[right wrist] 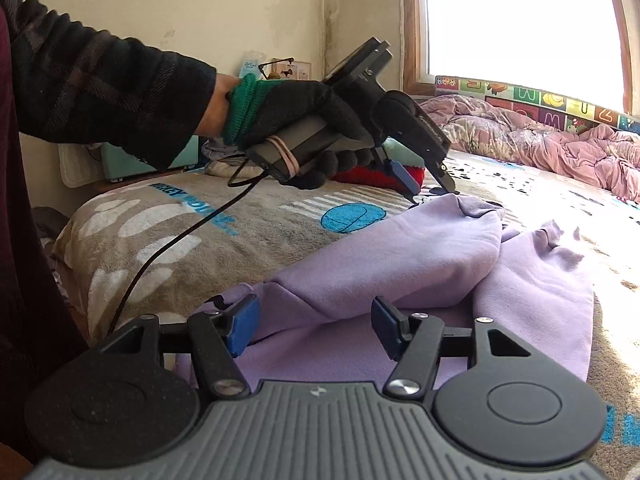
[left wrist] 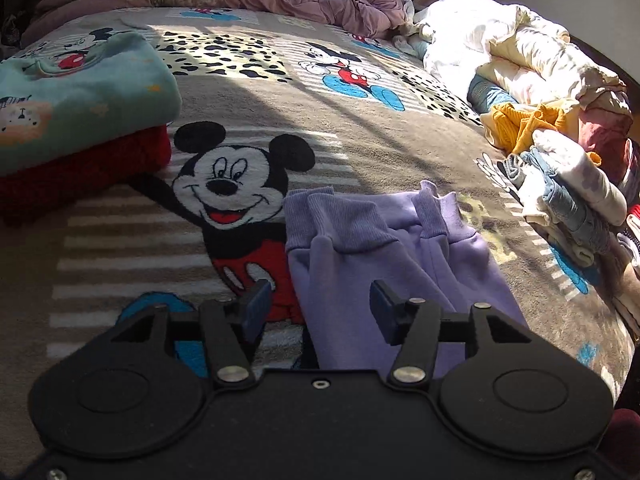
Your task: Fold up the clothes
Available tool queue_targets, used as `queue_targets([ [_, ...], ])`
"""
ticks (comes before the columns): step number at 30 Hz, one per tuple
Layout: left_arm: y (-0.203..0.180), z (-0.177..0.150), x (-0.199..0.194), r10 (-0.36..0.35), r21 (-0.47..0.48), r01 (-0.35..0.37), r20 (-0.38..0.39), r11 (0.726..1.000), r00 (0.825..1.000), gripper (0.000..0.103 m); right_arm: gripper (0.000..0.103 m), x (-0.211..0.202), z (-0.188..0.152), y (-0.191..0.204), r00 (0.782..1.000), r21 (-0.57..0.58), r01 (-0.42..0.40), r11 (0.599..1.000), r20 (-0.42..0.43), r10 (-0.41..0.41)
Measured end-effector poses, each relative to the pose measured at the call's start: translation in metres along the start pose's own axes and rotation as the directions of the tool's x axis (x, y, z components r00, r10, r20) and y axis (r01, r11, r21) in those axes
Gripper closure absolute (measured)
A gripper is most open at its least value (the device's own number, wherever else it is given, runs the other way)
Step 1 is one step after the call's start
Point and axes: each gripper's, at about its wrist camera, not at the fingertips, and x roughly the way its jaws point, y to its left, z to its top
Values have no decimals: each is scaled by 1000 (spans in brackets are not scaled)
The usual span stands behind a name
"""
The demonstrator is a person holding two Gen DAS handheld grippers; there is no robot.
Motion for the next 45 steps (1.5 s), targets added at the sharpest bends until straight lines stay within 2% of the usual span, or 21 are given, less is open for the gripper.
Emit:
queue_targets([
  [5,-15,-53,-35,-18,-22,15,-144,1000,989,50,42,-13,10,-37,999,172,27,985,39,-35],
  [8,-31,-96,-46,20,-18,-24,-201,1000,979,50,41,-2,12,-38,999,160,50,986,7,-52],
  [12,-46,-141,-57,18,-71,-33,-197,997,980,61,41,15,14,-34,996,120,79,990,-43,-74],
  [14,-48,-156,-63,10,-125,-29,-148,992,989,67,42,23,15,-33,994,100,93,991,-68,-86],
  [16,-50,-162,-66,0,-170,-17,-101,985,995,76,47,31,16,-31,991,79,106,991,-93,-98],
  [18,-54,-166,-67,-10,-187,-2,-64,982,998,79,55,39,17,-29,987,58,118,991,-117,-111],
  [20,-67,-168,-66,-13,-152,6,-47,988,999,79,58,48,18,-28,982,36,130,991,-140,-124],
  [21,-74,-168,-64,-9,-118,4,-45,993,999,79,64,52,19,-27,980,25,136,990,-152,-131],
  [23,-87,-170,-59,-2,-45,-1,-50,999,999,79,65,60,20,-25,974,4,147,989,-175,-144],
  [25,-93,-170,-55,9,11,-9,-58,1000,998,79,66,68,21,-23,967,-19,158,987,-198,-158],
  [32,-85,-170,-72,4,18,-3,-66,1000,998,79,63,62,31,-23,943,-58,227,972,-235,-235],
  [36,-90,-180,-75,3,24,-2,-57,1000,998,79,63,57,41,-21,953,-76,218,973,-201,-229],
  [40,-96,-188,-67,-12,38,15,-92,999,996,79,63,66,43,-27,947,-89,207,974,-230,-223],
  [42,-99,-190,-70,-25,64,30,-89,998,996,78,63,71,44,-30,944,-95,202,975,-245,-220],
  [45,-94,-192,-78,-28,45,32,-84,998,996,77,64,78,45,-34,939,-105,194,975,-267,-215],
])
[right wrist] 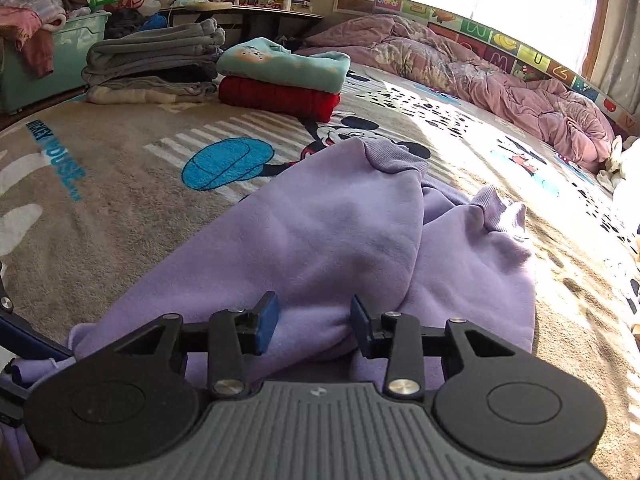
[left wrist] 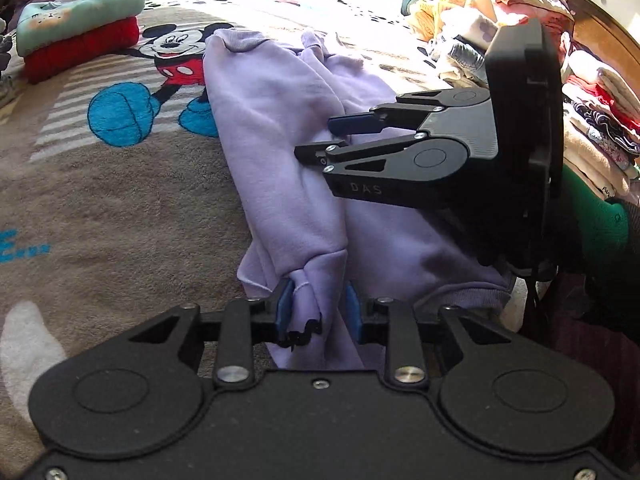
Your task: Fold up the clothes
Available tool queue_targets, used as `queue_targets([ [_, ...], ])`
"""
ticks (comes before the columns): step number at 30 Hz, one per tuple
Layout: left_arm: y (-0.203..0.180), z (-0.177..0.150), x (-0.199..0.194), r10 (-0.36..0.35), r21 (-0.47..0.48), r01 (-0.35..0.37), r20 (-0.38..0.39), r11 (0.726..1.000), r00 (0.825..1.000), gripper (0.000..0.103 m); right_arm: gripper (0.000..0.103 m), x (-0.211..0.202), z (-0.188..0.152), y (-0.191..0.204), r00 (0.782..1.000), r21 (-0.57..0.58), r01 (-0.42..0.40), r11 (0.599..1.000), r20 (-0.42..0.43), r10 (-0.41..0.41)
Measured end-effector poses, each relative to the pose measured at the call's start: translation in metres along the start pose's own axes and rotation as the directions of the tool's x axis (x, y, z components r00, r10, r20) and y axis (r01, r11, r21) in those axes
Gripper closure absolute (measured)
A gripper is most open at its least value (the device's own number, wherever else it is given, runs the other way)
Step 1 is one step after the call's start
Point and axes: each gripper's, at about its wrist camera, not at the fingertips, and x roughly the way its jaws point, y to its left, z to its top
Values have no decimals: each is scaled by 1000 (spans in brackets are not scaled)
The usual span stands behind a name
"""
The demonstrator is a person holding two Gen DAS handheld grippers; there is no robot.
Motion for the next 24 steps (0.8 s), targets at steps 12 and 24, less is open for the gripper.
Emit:
queue_targets([
  [12,-16,-14,4,8,83,-13,56,997,998,87,64,17,8,-7,998,-15,-14,1000,-60,13],
  [24,-12,-22,-13,-1,85,-1,28,996,1000,73,63,19,14,-8,996,-21,-10,1000,-87,8],
])
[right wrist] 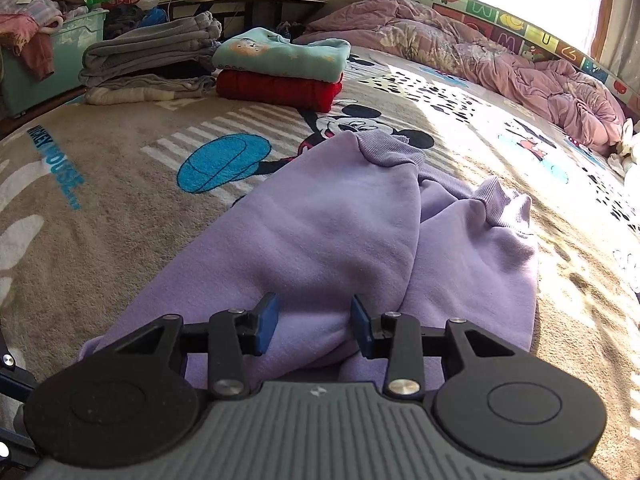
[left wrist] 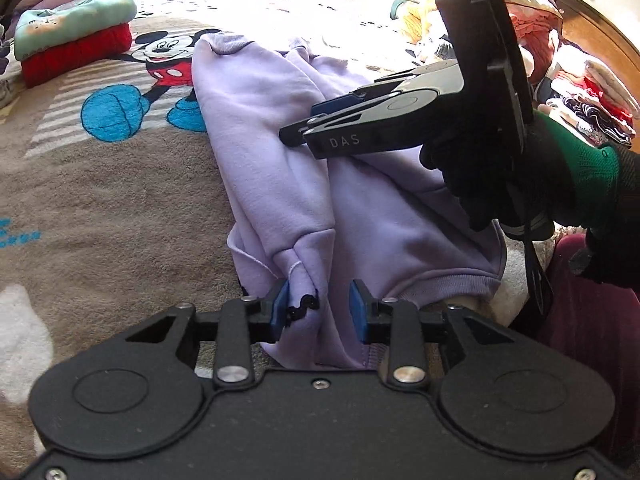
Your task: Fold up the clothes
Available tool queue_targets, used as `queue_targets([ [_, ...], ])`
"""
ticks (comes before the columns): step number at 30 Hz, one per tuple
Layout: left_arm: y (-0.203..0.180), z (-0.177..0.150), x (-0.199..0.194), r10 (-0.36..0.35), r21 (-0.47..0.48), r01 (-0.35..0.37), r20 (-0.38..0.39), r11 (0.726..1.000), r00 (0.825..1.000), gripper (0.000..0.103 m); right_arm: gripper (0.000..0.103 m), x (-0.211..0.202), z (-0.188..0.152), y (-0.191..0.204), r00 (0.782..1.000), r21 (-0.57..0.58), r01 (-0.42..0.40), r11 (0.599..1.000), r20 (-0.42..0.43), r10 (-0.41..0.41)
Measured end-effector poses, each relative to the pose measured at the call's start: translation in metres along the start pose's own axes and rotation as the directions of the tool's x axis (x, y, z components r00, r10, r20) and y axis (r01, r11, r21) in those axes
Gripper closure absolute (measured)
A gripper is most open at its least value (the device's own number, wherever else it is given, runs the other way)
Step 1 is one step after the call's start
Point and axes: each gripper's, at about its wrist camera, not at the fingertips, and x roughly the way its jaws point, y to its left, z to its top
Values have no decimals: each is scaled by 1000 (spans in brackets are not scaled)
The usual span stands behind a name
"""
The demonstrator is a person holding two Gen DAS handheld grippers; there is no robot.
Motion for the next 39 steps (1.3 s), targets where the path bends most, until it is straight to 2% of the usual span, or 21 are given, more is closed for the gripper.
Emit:
queue_targets([
  [3,-2,-12,-13,38,97,-35,-25,995,999,71,63,0,-1,-3,1000,1,-13,1000,5,13],
  [6,-10,-23,-11,108,151,-107,-5,983,994,71,63,1,-3,-5,1000,9,-25,1000,18,24],
  [8,-12,-23,-6,122,119,-124,24,985,992,72,63,0,-4,-6,999,12,-26,1000,22,26],
  [9,-15,-21,-3,124,127,-127,36,984,992,75,63,0,-4,-6,999,13,-28,1000,22,27],
  [10,-18,-20,0,127,144,-133,45,981,991,84,63,0,-4,-6,999,15,-30,999,21,29],
  [12,-30,-19,7,151,194,-159,55,968,987,92,63,0,-3,-8,999,21,-38,999,18,38],
  [13,-34,-18,8,157,203,-166,61,965,986,92,63,0,-2,-9,999,23,-42,999,16,42],
  [16,-52,-21,19,202,280,-213,68,936,977,93,63,3,-1,-10,999,25,-45,999,12,44],
  [18,-62,-27,31,249,335,-256,63,907,966,93,62,5,-1,-10,999,33,-44,998,13,44],
  [21,-66,-39,45,282,391,-298,98,871,954,93,62,8,-1,-7,999,37,-37,999,14,37],
  [22,-66,-39,45,284,388,-302,103,871,953,93,62,8,0,-7,999,40,-33,999,13,33],
  [26,-64,-32,38,266,357,-281,93,891,960,91,59,-7,3,-3,999,52,-32,998,44,30],
  [29,-49,-29,30,179,236,-196,93,952,979,78,59,-31,0,7,992,7,-63,998,109,62],
  [31,-35,-30,26,133,157,-148,101,976,986,67,59,-41,-5,13,988,-19,-95,995,124,96],
  [35,-23,-35,25,97,72,-108,147,991,984,61,59,-52,-20,14,974,16,-193,981,127,190],
  [39,-6,-34,29,56,-134,-31,187,990,981,59,59,-48,-33,7,964,90,-250,964,112,240],
])
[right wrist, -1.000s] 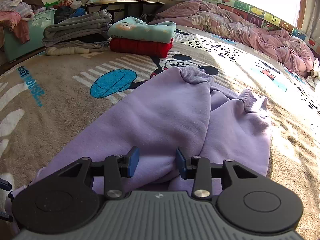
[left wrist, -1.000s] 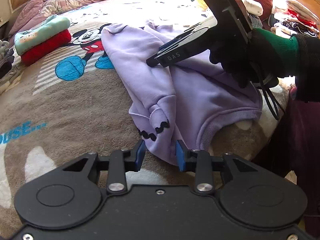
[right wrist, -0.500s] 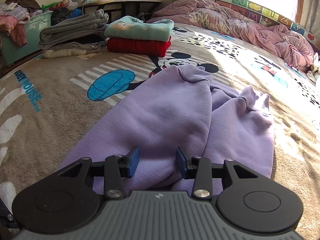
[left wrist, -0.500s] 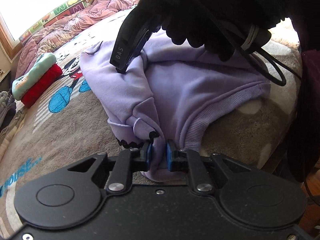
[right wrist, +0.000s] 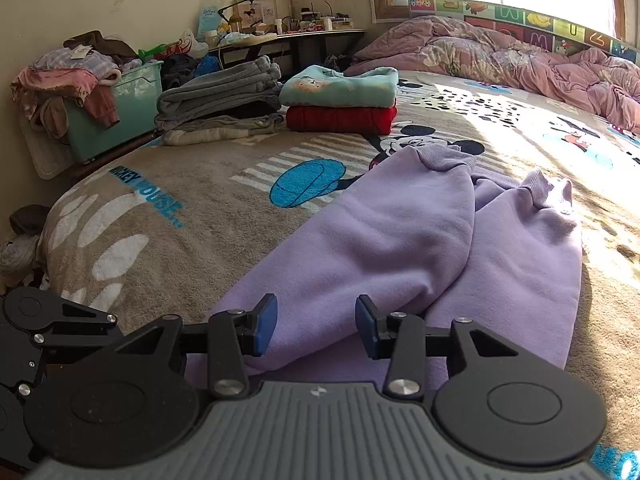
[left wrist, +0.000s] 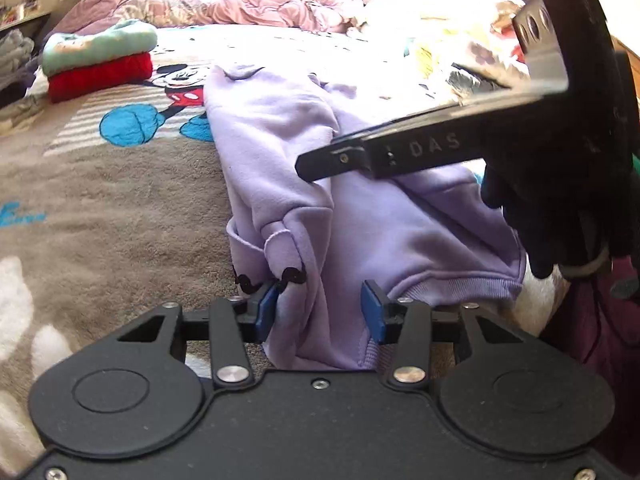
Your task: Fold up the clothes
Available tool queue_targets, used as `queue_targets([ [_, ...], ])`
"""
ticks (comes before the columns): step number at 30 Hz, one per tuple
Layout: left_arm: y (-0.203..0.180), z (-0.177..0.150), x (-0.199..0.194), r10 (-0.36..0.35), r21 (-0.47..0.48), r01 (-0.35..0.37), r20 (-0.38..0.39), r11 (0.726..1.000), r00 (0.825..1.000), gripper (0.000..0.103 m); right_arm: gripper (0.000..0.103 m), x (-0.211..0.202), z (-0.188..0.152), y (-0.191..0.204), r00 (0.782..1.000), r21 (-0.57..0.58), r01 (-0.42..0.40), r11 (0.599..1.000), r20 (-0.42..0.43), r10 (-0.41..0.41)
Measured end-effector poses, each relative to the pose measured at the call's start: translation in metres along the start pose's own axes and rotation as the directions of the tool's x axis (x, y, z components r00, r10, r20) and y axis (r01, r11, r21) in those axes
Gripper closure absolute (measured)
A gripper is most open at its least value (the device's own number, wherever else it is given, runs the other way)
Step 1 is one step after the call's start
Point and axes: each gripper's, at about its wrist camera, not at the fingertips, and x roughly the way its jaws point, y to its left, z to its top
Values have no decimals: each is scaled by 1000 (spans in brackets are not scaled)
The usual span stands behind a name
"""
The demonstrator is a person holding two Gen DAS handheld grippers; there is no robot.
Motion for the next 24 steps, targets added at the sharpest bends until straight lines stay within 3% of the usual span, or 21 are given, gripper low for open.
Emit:
queue_targets([
  [3,4,6,-2,-39,-74,40,6,996,999,61,59,1,-5,-7,1000,41,-7,999,4,7],
  [4,3,8,-2,-52,-91,52,8,994,999,72,59,1,-7,-9,1000,55,-9,998,5,9],
  [6,-3,10,-3,-68,-94,69,22,993,997,78,59,2,-10,-13,1000,82,-14,997,8,13],
  [12,6,-4,10,-51,-242,58,34,968,998,81,59,3,-20,-27,1000,164,-28,986,16,26],
  [15,11,-4,7,-52,-289,60,35,956,998,80,59,-10,-19,-18,998,99,-19,995,63,12],
  [18,12,-7,6,-54,-316,67,50,946,997,80,60,-18,-15,2,994,-23,-58,998,95,60],
  [21,13,-6,4,-52,-344,64,43,937,998,80,64,-8,-11,19,993,-111,-100,989,54,106],
  [24,10,-8,-1,-37,-329,41,19,944,999,78,64,16,-13,21,994,-123,-106,987,-19,104],
])
